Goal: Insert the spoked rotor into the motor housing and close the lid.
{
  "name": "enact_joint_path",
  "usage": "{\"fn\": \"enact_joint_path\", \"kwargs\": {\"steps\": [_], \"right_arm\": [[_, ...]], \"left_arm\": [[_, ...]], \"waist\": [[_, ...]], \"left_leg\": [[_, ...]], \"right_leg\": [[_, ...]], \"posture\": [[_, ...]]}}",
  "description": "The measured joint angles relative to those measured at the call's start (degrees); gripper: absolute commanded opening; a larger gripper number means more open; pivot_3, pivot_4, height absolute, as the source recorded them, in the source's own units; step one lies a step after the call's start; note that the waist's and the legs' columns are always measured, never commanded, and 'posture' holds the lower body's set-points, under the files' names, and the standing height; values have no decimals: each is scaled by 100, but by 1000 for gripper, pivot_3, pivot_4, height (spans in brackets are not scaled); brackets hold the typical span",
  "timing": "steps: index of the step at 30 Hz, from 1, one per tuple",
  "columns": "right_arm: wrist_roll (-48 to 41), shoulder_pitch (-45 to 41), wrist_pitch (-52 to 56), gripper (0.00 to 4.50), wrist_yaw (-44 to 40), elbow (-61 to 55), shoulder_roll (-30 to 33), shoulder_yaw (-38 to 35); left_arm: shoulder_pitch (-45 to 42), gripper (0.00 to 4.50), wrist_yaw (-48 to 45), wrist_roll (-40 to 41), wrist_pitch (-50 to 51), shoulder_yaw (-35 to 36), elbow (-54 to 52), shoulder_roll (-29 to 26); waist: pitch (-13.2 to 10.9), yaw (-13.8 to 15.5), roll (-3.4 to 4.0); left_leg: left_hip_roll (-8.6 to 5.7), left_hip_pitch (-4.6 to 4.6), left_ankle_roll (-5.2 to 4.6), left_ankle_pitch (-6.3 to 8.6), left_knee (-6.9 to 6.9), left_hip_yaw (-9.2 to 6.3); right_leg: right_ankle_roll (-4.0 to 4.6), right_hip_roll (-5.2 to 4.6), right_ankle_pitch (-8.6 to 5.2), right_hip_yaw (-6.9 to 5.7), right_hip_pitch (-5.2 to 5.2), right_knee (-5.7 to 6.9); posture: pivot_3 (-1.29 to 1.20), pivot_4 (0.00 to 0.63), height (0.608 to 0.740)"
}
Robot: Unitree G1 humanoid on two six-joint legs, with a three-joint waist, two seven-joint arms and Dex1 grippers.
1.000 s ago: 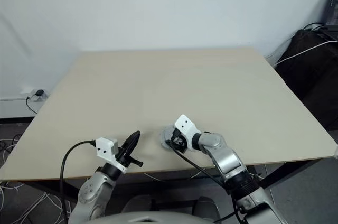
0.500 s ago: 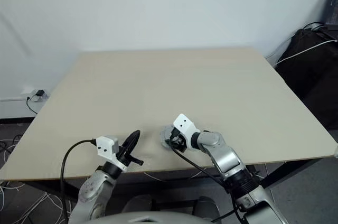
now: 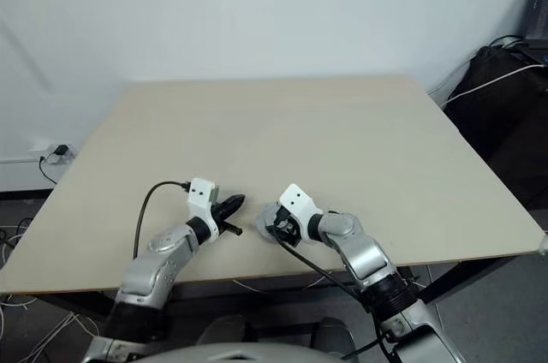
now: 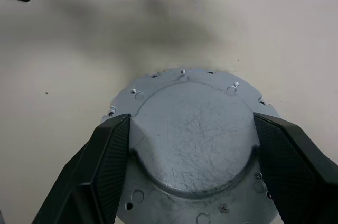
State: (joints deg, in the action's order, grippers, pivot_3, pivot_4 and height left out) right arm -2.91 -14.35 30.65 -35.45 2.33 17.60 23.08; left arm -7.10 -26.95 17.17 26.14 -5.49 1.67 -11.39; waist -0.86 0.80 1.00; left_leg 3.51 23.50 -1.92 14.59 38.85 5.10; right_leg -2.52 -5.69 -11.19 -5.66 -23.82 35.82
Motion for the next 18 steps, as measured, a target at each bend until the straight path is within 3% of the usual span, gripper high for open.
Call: {"fn": "enact_joint_path", "kwargs": {"steps": [7,18], "right_arm": [[-5,-2,4,3240,1,-7,-19,2],[-4,-7,6,3240,11,-4,-19,1]], "left_arm": [[-613,0,-492,34,551,-229,676,-12],[-731,0,-553,-334,849,-576,812,-38]], "waist": [[-9,-11,-14],[-18,-8,-24]], "left_leg": [[-1,0,0,0,0,-5],[2,0,1,0,0,-9]], "right_leg": [[1,6,0,5,-1,-1],[1,4,0,6,-1,-1]], "posture": [[0,0,740],[0,0,740]]}}
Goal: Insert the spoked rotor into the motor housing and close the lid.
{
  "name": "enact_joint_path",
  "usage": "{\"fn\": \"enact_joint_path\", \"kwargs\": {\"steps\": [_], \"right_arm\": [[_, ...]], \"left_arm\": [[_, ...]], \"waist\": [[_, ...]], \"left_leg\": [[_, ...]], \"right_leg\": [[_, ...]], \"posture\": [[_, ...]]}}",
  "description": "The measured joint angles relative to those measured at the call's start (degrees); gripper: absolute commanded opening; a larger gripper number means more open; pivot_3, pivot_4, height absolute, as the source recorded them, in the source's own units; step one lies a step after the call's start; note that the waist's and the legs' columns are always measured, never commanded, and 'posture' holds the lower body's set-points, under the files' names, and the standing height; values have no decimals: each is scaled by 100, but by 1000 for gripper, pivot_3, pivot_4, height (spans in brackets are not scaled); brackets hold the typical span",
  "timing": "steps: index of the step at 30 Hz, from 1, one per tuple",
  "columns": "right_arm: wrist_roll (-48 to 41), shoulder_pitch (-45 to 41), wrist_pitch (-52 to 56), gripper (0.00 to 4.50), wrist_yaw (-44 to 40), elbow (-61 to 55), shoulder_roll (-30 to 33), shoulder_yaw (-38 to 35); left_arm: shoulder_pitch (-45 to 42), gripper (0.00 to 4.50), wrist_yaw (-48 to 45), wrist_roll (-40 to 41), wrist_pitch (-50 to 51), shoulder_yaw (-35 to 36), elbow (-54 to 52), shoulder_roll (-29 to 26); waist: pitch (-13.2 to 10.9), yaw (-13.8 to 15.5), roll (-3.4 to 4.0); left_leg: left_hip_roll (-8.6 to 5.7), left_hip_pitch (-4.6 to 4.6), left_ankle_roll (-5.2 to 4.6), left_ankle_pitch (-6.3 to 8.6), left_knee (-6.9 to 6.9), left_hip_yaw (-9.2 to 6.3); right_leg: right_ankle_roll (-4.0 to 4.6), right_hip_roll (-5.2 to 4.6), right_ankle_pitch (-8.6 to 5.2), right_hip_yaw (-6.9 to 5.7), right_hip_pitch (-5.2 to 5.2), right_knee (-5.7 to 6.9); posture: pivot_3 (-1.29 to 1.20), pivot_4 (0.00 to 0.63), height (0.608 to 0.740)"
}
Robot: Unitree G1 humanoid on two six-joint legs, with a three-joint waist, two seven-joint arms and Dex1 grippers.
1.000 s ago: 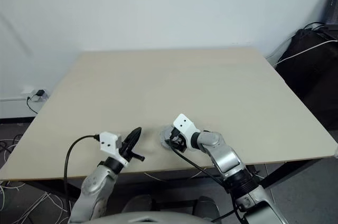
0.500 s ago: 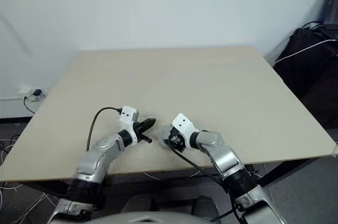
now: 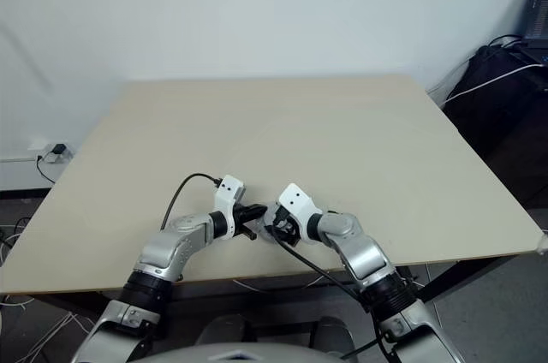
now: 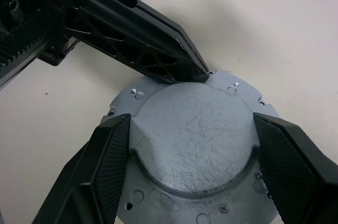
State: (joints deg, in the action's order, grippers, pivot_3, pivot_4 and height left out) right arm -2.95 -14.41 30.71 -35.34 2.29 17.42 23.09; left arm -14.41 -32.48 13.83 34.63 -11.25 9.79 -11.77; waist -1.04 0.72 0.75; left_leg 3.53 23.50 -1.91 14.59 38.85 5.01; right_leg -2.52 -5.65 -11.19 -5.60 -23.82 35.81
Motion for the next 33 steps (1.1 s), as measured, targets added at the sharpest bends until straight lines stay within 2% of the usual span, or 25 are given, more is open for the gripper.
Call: {"fn": "enact_joint_path", "kwargs": {"steps": [6,8,10,17,22,25,27,30,33], "right_arm": [[1,7,5,3240,7,-34,1,0],[0,42,49,3986,46,-93,-5,-10],[5,160,124,4481,205,-200,-31,-114],[-31,979,456,4481,763,-1112,-123,-422],[-194,1839,746,4481,783,-2135,273,-798],[-479,2347,915,4481,778,-2556,250,-1064],[-745,2470,1014,4481,874,-2628,-46,-1341],[-1069,2464,1302,4481,1447,-2560,-832,-1945],[-1232,2455,1547,4481,1824,-2447,-1212,-2258]], "left_arm": [[26,0,-11,-33,90,-52,-94,-15],[28,0,-9,-32,96,-51,-99,-7],[36,0,-8,-24,95,-46,-117,22],[91,0,-21,-3,86,-48,-191,51],[169,0,-18,29,30,-2,-216,69],[203,0,-14,27,5,34,-216,71],[202,0,-28,25,1,39,-217,69],[194,0,-43,11,-11,29,-208,83],[185,0,-67,7,-18,14,-206,86]], "waist": [[0,1,0],[0,2,0],[0,13,-1],[-4,49,-4],[-13,33,-16],[-21,14,-16],[-27,7,-13],[-29,5,-11],[-31,15,-5]], "left_leg": [[3,0,0,0,0,-3],[3,0,0,0,0,-5],[4,2,0,0,-1,-7],[-2,15,-7,5,-6,-12],[-2,15,-8,9,-9,-13],[-1,13,-6,10,-18,-18],[-2,11,-6,10,-21,-19],[-1,12,-5,11,-23,-23],[-6,16,-5,11,-32,-21]], "right_leg": [[0,-4,0,0,0,0],[0,-5,0,0,0,0],[0,-8,0,0,0,-1],[-1,-23,-1,-1,-5,-14],[-2,-26,-1,-4,-5,-22],[-2,-23,-2,-5,-8,-22],[-2,-23,-2,-5,-8,-22],[-2,-23,-2,-5,-9,-23],[-3,-29,-1,-5,-10,-36]], "posture": [[0,0,740],[0,0,740],[0,0,740],[0,0,740],[0,0,740],[0,0,740],[0,0,740],[0,0,740],[0,0,740]]}}
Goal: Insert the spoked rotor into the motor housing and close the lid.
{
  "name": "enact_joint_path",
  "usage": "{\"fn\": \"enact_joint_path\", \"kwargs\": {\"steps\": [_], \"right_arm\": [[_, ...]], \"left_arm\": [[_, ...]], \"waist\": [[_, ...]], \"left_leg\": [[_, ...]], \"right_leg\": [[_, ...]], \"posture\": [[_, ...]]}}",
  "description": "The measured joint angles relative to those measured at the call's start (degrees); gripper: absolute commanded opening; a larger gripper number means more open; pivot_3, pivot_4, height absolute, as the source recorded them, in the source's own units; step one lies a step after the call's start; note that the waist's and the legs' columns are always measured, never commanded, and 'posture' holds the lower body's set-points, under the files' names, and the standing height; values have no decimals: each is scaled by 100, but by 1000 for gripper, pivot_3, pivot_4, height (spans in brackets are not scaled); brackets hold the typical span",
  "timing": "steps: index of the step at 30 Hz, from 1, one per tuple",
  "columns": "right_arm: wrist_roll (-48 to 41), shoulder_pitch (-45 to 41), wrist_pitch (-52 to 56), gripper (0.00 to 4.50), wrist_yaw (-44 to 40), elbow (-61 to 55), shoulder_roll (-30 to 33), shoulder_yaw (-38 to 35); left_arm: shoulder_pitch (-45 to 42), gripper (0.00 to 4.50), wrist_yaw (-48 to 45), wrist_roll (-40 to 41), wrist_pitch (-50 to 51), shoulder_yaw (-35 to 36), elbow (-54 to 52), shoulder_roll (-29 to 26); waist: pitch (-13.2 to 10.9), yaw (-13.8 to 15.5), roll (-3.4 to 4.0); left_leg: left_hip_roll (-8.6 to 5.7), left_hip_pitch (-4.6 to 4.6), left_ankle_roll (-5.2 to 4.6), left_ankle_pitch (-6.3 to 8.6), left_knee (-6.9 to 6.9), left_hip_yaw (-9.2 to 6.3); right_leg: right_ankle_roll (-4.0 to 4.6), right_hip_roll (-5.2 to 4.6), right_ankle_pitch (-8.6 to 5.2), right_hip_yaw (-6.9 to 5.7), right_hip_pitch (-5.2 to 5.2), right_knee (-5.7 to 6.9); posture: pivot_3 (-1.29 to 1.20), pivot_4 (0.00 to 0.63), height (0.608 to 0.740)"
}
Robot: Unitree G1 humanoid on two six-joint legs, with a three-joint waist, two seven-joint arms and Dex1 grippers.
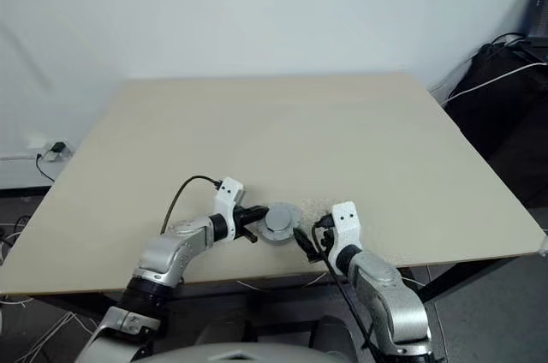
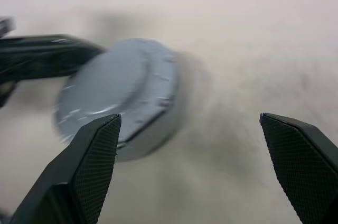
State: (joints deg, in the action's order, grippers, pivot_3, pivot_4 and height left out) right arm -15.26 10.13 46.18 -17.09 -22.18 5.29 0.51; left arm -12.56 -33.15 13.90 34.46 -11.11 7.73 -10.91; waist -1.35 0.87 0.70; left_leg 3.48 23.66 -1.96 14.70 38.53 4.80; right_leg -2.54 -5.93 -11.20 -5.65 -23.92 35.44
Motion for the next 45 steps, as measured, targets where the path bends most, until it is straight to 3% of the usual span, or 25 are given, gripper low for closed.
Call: {"fn": "enact_joint_path", "kwargs": {"steps": [14,23,33,45], "right_arm": [[-1573,-594,1122,4481,344,236,-930,-946],[-2106,-817,1592,4481,732,859,-961,-1323],[-3319,-890,2180,4481,989,1212,-999,-1909],[-4528,-889,2396,4481,1365,1718,-1012,-2049]], "left_arm": [[-36,0,-58,-35,-9,23,24,-39],[-19,0,-54,-37,-25,25,18,-22],[9,0,-61,-42,-91,24,20,-12],[12,0,-65,-42,-107,24,25,-22]], "waist": [[6,-4,8],[11,-8,15],[14,-9,19],[16,-14,21]], "left_leg": [[-1,-2,1,0,-51,0],[-3,-5,4,2,-50,1],[-3,-6,-2,-1,-48,1],[-6,-7,-13,-8,-48,1]], "right_leg": [[8,41,-7,5,2,-53],[8,41,-7,6,6,-52],[7,42,-6,8,8,-50],[7,44,-6,10,8,-50]], "posture": [[0,0,740],[0,0,740],[0,0,740],[0,0,740]]}}
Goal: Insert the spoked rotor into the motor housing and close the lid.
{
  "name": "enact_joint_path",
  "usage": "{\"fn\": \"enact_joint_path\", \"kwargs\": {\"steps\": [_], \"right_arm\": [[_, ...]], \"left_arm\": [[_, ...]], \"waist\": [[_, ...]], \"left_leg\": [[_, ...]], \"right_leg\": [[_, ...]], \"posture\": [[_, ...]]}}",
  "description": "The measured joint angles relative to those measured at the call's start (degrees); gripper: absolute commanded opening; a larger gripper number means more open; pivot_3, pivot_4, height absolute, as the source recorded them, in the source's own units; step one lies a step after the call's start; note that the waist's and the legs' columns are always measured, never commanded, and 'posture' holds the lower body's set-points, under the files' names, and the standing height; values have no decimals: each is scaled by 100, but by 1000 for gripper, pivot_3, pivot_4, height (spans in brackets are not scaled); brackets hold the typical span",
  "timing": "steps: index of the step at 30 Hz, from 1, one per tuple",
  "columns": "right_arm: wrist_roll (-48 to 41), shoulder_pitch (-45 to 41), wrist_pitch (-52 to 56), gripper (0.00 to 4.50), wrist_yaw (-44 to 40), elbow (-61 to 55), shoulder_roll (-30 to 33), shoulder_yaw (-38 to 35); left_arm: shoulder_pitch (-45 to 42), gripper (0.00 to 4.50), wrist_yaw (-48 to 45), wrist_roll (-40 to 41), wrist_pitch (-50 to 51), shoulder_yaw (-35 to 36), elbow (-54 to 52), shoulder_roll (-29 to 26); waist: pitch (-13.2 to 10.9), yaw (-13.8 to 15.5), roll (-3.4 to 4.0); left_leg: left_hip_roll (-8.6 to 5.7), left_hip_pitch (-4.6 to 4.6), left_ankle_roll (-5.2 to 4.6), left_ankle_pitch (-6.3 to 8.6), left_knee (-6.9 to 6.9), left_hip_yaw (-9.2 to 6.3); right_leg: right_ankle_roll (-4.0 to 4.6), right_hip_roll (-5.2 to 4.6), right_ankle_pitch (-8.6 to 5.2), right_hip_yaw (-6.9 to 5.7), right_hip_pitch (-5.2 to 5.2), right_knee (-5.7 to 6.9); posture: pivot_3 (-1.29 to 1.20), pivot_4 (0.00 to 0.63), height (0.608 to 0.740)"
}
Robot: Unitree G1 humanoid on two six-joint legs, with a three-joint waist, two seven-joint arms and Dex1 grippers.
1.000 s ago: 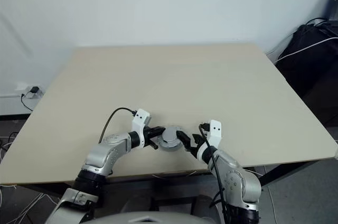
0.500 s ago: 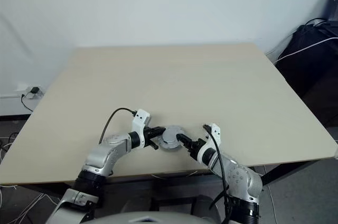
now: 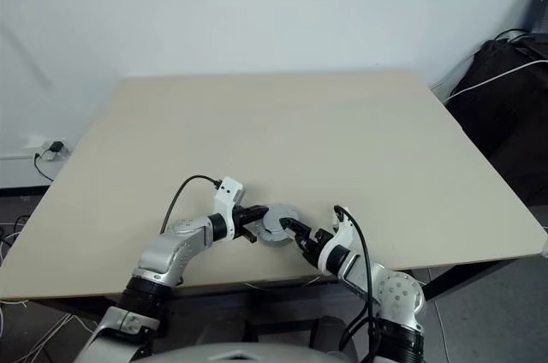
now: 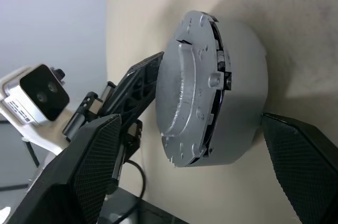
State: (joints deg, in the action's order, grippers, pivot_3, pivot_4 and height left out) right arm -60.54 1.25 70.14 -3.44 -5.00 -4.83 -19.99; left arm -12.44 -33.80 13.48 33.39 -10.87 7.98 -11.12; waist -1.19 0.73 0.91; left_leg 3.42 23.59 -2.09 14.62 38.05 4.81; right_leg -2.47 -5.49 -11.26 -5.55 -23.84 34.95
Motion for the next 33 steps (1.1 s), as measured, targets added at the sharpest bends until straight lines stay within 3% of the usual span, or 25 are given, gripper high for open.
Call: {"fn": "enact_joint_path", "kwargs": {"steps": [12,22,33], "right_arm": [[-226,-64,-636,4481,-159,654,2,213],[-464,39,-988,1307,-152,650,6,225],[-632,236,-983,1253,37,488,19,382]], "left_arm": [[35,0,6,2,3,17,-20,-36],[70,0,79,0,15,101,-23,-68],[86,0,76,-3,19,102,-17,-52]], "waist": [[17,-53,8],[19,-57,11],[19,-70,12]], "left_leg": [[4,-7,2,1,4,-2],[-8,1,-4,-2,1,-2],[-6,-1,-4,-2,1,1]], "right_leg": [[-1,3,1,3,6,5],[-1,4,1,7,2,4],[-1,5,1,10,1,4]], "posture": [[0,0,740],[0,0,740],[0,0,740]]}}
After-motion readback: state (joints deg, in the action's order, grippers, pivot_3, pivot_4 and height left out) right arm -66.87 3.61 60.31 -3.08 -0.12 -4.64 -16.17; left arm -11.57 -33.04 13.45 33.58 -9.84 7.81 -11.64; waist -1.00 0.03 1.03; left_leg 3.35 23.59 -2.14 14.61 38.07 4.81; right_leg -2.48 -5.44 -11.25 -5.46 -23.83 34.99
